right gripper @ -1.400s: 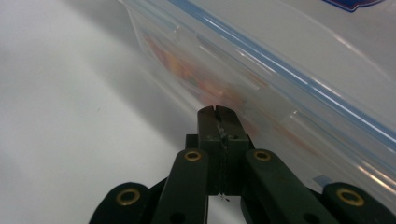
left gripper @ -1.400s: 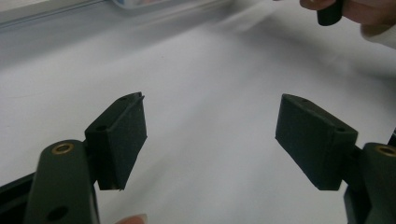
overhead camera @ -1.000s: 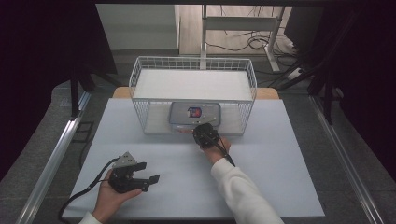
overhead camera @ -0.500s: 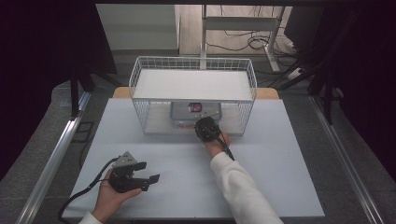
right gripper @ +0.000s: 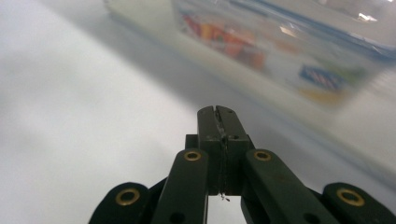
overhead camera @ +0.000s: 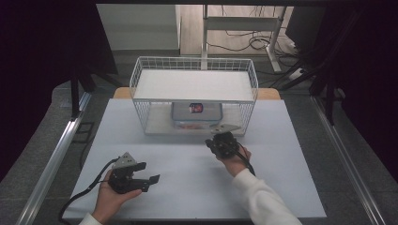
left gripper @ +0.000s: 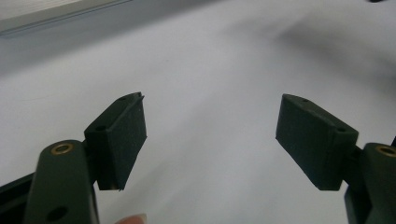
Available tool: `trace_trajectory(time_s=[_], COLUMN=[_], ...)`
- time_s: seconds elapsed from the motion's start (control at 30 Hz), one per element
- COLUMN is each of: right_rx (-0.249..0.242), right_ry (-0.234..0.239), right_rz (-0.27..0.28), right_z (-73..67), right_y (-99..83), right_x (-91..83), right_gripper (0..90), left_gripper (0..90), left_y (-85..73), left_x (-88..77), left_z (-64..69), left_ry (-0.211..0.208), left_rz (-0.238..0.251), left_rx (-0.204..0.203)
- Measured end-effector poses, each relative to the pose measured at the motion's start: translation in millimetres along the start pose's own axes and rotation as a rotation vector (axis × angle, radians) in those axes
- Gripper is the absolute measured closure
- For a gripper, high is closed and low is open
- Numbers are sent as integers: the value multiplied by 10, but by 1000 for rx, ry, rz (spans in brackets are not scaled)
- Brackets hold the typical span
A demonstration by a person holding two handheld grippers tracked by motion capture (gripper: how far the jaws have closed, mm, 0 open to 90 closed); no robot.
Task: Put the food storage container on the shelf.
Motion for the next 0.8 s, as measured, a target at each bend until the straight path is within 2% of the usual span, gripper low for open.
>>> trace_trajectory(time_s=[0.07,0.1,0.13,0.17,0.2,0.23,0.27,0.3,0.43,0.53,0.57,0.6,0.67,0.7,0.73,0.8], right_rx=[-4,-4,-5,-5,-1,-1,-4,-6,34,44,45,44,52,52,53,52], right_ry=[20,20,39,48,52,52,49,44,44,35,40,42,32,32,15,6], right_rz=[7,7,15,20,17,17,6,0,-1,-7,-3,6,24,24,32,22], right_z=[27,27,63,90,117,117,180,215,358,429,440,446,448,448,439,438], right_y=[-108,-108,-240,-313,-387,-387,-526,-592,-796,-897,-907,-903,-880,-880,-869,-876], right_x=[-196,-196,-387,-477,-556,-556,-697,-766,-994,-1083,-1100,-1110,-1106,-1106,-1087,-1079], right_gripper=[883,883,878,877,876,876,875,876,876,855,818,741,504,504,407,337], left_gripper=[240,240,240,240,240,240,240,240,240,239,238,238,237,238,237,237], left_y=[-5,-5,-9,-10,-12,-12,-12,-11,-11,-19,-19,-19,-16,-16,-15,-15], left_x=[10,10,19,22,21,21,19,12,5,19,23,23,20,20,14,12], left_z=[-2,-2,-3,-3,-6,-6,-8,-15,-26,-30,-30,-31,-33,-33,-37,-43], left_ry=[5,5,10,15,18,18,23,31,37,35,34,34,35,35,38,40], left_rz=[-4,-4,-7,-8,-10,-10,-10,-9,-11,-16,-17,-17,-16,-16,-14,-15], left_rx=[2,2,6,6,8,8,7,11,13,10,10,9,8,8,8,10])
Point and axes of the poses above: each handheld gripper's, and its own axes: x roughly forward along the jaws, y roughly out of its top, z roughly to its right, the point moved 5 cm from there along x, roughly forward along the jaws, and after that the axes turned 12 degrees about x, right-handed, at the moved point
